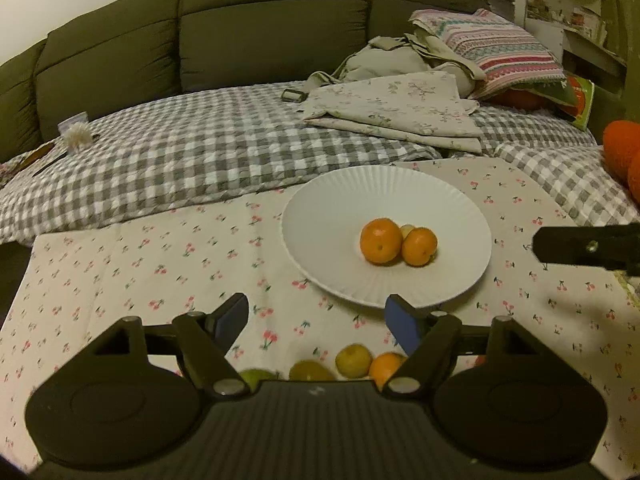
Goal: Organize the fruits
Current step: 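Withdraw both tools from the bowl toward the fruits on the cloth, then grasp a green lime with the left tool while the right tool grasps the red tomato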
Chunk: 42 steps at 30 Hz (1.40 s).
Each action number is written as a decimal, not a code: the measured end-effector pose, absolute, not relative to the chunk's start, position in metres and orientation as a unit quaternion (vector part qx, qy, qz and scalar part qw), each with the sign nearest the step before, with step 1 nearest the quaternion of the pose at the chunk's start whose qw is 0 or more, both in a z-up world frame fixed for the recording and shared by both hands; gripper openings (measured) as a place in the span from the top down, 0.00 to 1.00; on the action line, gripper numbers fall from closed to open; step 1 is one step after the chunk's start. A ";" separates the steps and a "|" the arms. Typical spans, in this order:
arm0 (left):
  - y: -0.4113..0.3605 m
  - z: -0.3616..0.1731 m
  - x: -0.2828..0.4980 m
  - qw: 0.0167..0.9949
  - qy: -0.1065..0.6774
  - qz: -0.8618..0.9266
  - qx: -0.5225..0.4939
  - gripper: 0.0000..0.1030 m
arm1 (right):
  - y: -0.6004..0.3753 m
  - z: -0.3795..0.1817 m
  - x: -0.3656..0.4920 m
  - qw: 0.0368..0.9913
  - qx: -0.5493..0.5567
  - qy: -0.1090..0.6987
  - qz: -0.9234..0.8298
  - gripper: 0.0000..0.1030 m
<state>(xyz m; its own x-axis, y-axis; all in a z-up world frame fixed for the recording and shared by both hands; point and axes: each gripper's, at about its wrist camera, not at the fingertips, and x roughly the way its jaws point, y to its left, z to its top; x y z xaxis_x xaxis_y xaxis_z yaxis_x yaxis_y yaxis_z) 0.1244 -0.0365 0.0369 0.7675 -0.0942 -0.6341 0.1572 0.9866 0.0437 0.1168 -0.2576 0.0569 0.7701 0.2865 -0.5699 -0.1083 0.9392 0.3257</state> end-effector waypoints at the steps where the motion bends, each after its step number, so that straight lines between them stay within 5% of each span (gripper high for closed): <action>1: -0.035 0.037 0.121 0.939 0.335 -0.066 0.045 0.25 | -0.258 0.058 0.114 0.931 0.138 0.320 0.107 0.32; 25: 0.038 0.014 0.102 0.910 0.402 -0.009 -0.100 0.23 | -0.262 0.048 0.069 0.908 0.159 0.367 0.122 0.26; 42: 0.026 -0.014 0.126 0.909 0.411 -0.009 -0.065 0.49 | -0.252 0.034 0.076 0.906 0.127 0.389 0.109 0.26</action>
<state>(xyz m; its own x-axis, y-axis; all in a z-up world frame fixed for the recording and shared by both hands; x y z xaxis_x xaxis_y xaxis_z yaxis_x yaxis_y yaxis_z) 0.1256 0.0259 -0.0144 0.6614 -0.0696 -0.7468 -0.0381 0.9913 -0.1261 0.0756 -0.2517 0.0341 0.6730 0.2962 -0.6778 -0.0981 0.9439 0.3152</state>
